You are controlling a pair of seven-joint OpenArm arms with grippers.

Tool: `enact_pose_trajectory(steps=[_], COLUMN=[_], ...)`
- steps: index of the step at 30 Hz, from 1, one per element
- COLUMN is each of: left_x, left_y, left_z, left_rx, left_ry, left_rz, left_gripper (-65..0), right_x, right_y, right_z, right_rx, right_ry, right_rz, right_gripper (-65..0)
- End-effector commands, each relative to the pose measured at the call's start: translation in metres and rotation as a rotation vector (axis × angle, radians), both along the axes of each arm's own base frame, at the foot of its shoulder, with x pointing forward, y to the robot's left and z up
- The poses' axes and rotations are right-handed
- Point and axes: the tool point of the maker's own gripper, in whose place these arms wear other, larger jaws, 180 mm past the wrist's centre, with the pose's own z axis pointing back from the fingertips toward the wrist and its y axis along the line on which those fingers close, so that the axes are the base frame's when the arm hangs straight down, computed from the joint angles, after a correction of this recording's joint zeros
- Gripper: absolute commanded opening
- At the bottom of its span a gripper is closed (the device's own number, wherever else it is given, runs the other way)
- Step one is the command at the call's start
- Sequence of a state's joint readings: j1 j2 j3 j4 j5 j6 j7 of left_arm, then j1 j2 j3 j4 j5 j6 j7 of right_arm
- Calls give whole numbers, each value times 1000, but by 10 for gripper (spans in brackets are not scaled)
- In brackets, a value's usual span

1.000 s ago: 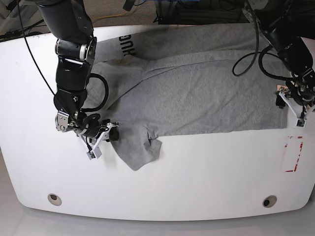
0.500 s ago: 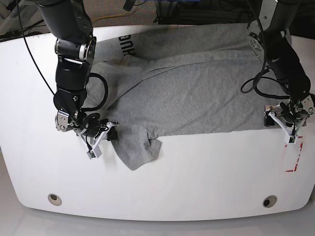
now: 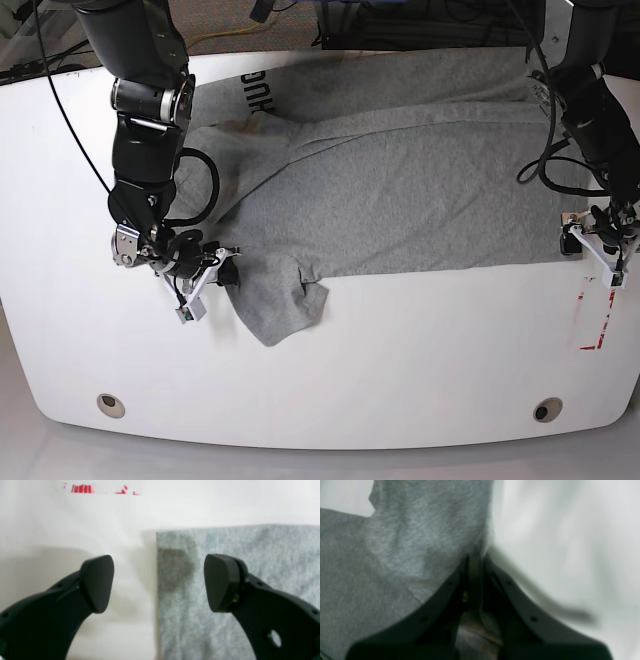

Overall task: Fold the T-shirt properly
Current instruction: 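Lift the hem with both grippers and fold it over toward the collar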

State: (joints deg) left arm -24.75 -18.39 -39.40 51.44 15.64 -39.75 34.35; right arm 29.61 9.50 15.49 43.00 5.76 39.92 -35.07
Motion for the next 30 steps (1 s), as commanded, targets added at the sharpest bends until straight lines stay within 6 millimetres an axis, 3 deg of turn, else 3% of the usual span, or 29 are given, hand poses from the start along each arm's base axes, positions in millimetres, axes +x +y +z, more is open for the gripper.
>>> enact_pose_trajectory(steps=[1,6,15,17,18,22,28,30], left_x=[13,6,13,14,15,26,39,50], left_y=[5,-9,-23,-25,-26,-32,-40,-41], left_z=[18,-12,-23,-23,-23,-16,-6,6], left_rx=[7,-75,-142,-144,-145,-131,-98,-94], left_ry=[-60,1,-17,-18,-21,-26,-31,-55], left_rz=[-1,-5,-10,-13,-14,-44,-95,-101], left_gripper=[-121,-121,-144,-239,-322,-650,-650,-650], right_x=[12,12,16,18,21,28,34,37], right_y=[-7,-7,-8,-11,-20,-27,-35,-36], right_z=[14,14,19,23,31,51,72,80], right_rx=[-14,-14,-16,-24,-46,-91,-138,-147], right_ry=[-37,-37,-46,-59,-84,-131,-173,-195], right_rz=[-5,-5,-4,-6,-13,-4,1,0], right_gripper=[-650,-650,-650,-650,-650,-650,-650,-650])
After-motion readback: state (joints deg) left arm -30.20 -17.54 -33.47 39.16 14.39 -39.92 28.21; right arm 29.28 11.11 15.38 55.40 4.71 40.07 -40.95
